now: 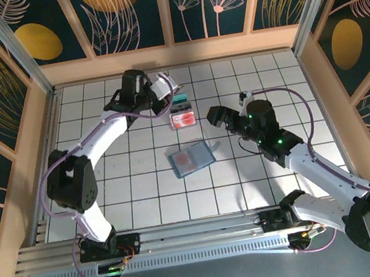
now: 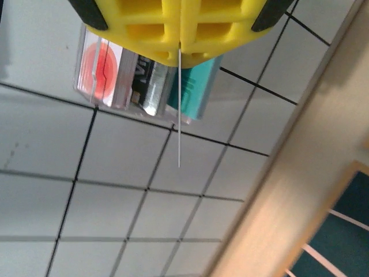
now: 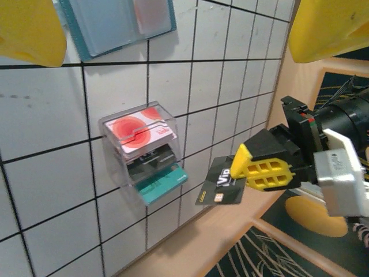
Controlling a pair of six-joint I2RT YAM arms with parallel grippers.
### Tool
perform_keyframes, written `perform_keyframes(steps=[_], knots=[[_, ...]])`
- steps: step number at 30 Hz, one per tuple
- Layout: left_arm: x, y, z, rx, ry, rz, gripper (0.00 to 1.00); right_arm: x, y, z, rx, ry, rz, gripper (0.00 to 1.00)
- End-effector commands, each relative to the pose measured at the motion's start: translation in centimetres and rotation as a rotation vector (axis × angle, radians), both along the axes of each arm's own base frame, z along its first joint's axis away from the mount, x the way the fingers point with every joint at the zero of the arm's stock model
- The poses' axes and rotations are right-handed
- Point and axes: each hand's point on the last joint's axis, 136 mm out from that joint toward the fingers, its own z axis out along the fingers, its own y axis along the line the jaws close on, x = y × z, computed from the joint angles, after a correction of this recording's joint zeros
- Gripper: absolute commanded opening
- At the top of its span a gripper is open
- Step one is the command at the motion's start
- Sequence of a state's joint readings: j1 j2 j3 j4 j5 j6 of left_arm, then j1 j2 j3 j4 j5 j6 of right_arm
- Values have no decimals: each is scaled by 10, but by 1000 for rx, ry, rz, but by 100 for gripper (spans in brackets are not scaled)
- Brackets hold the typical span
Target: Take the credit cards out of the card holder
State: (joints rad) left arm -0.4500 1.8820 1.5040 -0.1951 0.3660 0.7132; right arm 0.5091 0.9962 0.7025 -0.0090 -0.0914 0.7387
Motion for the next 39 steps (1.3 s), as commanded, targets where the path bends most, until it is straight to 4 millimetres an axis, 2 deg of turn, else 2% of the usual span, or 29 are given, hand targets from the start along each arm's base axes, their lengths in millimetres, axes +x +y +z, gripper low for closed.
perform_keyframes(steps=[1,7,16,35,39], knots=[[-2,-1,-20,106,22,-103,0,6,-15,15,-27,-34,-71,99],[5,-3,-50,160,67,-127,0,8,-18,15,-41,-30,-91,99],[14,-5,-73,209,76,-154,0,9,-19,17,-50,-18,-94,99],[24,-8,-99,263,145,-173,0,5,-19,18,-39,-18,-94,99],[25,-9,-101,257,162,-168,6,6,-19,17,-41,-18,-91,99]])
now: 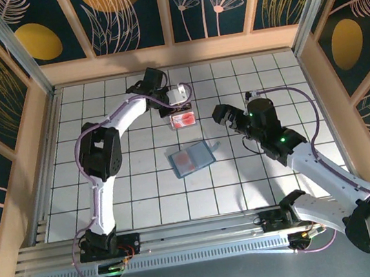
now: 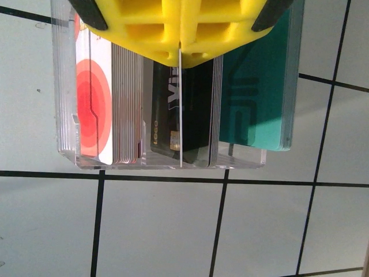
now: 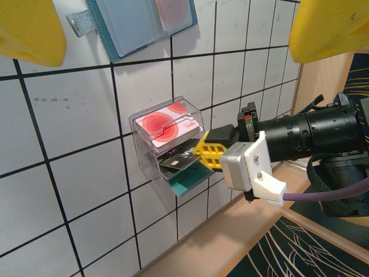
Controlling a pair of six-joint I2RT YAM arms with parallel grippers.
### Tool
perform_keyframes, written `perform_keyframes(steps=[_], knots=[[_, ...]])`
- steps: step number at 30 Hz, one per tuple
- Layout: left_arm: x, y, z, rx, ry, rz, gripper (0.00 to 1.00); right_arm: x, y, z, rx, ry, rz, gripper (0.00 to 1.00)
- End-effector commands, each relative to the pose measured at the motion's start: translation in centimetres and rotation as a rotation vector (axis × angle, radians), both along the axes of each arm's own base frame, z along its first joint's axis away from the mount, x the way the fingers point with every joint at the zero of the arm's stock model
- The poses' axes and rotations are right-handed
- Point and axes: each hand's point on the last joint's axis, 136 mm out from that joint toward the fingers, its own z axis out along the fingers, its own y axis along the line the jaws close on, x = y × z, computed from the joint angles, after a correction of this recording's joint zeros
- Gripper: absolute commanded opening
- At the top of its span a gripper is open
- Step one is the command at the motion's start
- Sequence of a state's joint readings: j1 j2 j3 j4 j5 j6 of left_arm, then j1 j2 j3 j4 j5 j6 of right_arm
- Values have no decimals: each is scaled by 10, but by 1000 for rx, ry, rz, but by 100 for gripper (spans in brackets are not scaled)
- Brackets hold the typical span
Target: Take the credit cards out of the card holder
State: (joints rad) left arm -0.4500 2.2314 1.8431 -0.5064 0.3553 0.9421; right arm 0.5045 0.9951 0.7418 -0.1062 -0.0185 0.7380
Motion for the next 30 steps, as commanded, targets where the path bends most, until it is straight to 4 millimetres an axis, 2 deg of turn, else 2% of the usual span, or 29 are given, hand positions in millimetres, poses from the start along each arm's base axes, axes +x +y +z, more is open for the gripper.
perform_keyframes(steps=[1,2,3,7,9,16,22,29,30], knots=[[1,1,-4,14,15,-17,8,4,-3,21,13,-56,-17,99],[1,1,-4,14,18,-16,10,4,-3,21,14,-55,-16,99],[1,0,-3,13,18,-15,15,4,-2,20,13,-54,-13,99],[2,1,1,11,17,-7,18,4,-1,20,18,-56,-6,99],[4,0,6,7,9,-2,28,4,-1,19,19,-55,-5,99],[0,-2,29,-25,-4,5,27,3,0,17,14,-52,1,97],[-10,2,65,-70,-42,27,26,4,0,6,-18,-18,0,93],[-38,12,126,-215,-159,81,26,2,5,-15,-94,32,8,85],[-43,15,135,-241,-172,97,26,0,11,-18,-112,38,28,83]])
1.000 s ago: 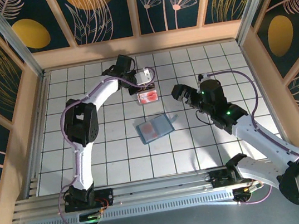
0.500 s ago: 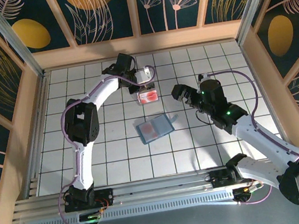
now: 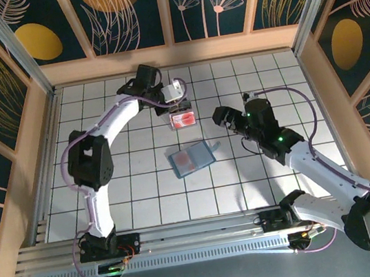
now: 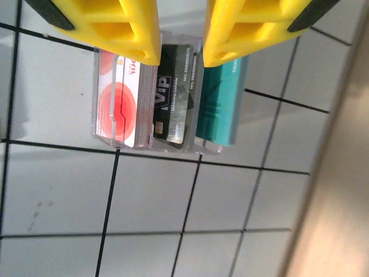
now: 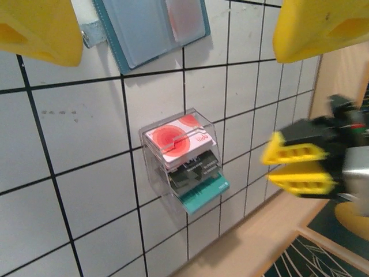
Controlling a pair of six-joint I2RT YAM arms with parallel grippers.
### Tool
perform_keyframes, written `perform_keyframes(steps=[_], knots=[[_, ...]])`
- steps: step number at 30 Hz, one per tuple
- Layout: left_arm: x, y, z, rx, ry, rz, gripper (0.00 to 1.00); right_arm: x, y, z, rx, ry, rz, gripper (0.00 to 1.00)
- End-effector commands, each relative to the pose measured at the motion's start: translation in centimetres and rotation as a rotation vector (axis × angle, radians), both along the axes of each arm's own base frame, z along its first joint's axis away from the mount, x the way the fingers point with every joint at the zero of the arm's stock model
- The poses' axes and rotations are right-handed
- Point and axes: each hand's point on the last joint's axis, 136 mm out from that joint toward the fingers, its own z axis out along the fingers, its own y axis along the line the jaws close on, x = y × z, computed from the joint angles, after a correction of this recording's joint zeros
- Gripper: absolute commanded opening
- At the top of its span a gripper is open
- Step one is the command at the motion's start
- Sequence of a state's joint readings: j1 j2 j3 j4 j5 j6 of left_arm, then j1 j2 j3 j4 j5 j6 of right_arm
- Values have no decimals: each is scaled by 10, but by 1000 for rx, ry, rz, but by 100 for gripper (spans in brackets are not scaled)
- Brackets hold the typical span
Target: Take the credit cards out of the card holder
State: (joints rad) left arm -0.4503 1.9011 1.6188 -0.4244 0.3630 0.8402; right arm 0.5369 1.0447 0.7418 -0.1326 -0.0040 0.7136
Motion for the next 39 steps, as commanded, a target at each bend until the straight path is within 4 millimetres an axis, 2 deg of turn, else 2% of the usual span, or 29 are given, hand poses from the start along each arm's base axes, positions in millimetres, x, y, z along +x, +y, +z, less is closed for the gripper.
perform_keyframes(steps=[1,6,7,8,9,13,15,19,25,32,39], knots=[[-10,1,47,-138,-78,45,26,2,5,1,-67,-8,7,82],[-38,18,88,-303,-121,150,30,-3,23,-14,-192,27,52,78],[-44,23,94,-341,-129,179,36,-4,28,-16,-219,32,63,77],[-49,27,101,-378,-132,205,56,-6,33,-20,-247,38,75,75],[-54,31,103,-403,-131,227,67,-7,38,-23,-268,43,85,74],[-69,56,114,-520,-129,376,99,-16,58,-35,-326,63,149,68],[-74,71,117,-578,-121,472,99,-22,70,-42,-339,80,201,65],[-83,112,108,-694,-111,721,99,-35,89,-60,-406,120,274,60],[-103,172,78,-809,-92,1063,99,-48,113,-88,-514,167,366,60],[-129,194,45,-937,-13,1186,99,-57,136,-119,-621,232,442,58],[-135,214,24,-940,-19,1313,99,-58,146,-140,-662,277,476,58]])
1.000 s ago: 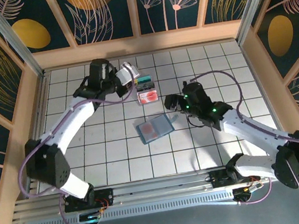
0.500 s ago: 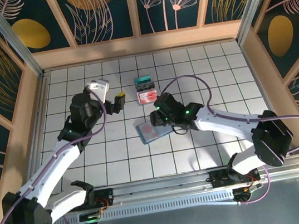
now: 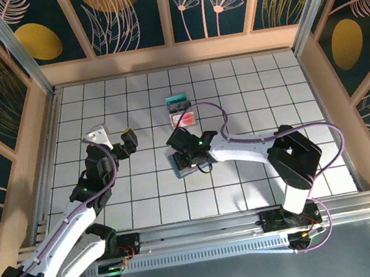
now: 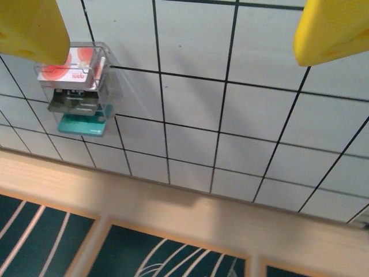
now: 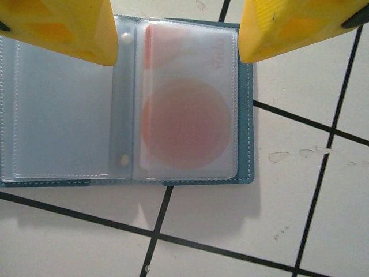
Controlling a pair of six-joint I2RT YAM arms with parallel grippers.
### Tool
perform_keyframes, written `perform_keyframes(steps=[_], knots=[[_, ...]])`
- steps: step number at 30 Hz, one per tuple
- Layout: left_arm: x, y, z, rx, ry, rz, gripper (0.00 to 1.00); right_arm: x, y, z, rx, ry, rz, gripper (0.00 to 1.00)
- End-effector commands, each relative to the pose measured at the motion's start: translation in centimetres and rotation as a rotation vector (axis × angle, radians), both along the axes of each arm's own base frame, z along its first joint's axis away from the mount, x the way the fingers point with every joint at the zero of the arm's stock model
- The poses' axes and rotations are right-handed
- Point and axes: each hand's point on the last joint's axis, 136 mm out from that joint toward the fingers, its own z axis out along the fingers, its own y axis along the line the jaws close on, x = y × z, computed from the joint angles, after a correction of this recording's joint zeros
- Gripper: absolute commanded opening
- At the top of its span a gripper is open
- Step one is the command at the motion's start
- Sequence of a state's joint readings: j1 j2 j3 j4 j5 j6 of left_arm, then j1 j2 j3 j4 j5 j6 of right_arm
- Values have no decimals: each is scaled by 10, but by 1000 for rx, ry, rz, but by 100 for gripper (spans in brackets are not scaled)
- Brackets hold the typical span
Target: Take the credit cards out of the card holder
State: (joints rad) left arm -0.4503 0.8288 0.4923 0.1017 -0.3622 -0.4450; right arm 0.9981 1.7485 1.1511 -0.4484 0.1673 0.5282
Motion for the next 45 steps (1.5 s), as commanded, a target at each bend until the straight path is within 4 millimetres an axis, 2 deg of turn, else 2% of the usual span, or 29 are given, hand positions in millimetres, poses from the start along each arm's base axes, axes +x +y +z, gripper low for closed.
perform_keyframes(steps=[1,7,12,19,32,39,45], knots=[[-1,15,-1,-56,-10,98,99,0,1,-4,-41,6,21,58],[-2,15,-10,-86,0,110,99,-2,3,-11,-51,24,31,57],[-2,17,-24,-92,30,131,99,-4,2,-17,-66,36,36,50],[-1,21,-30,-99,43,164,99,-4,5,-22,-65,46,49,50],[-2,27,-39,-91,70,203,99,-5,21,-23,-11,61,84,62],[-1,25,-43,-89,94,201,99,-6,20,-36,-31,77,93,70],[0,24,-46,-82,108,199,99,-10,14,-53,-57,111,83,69]])
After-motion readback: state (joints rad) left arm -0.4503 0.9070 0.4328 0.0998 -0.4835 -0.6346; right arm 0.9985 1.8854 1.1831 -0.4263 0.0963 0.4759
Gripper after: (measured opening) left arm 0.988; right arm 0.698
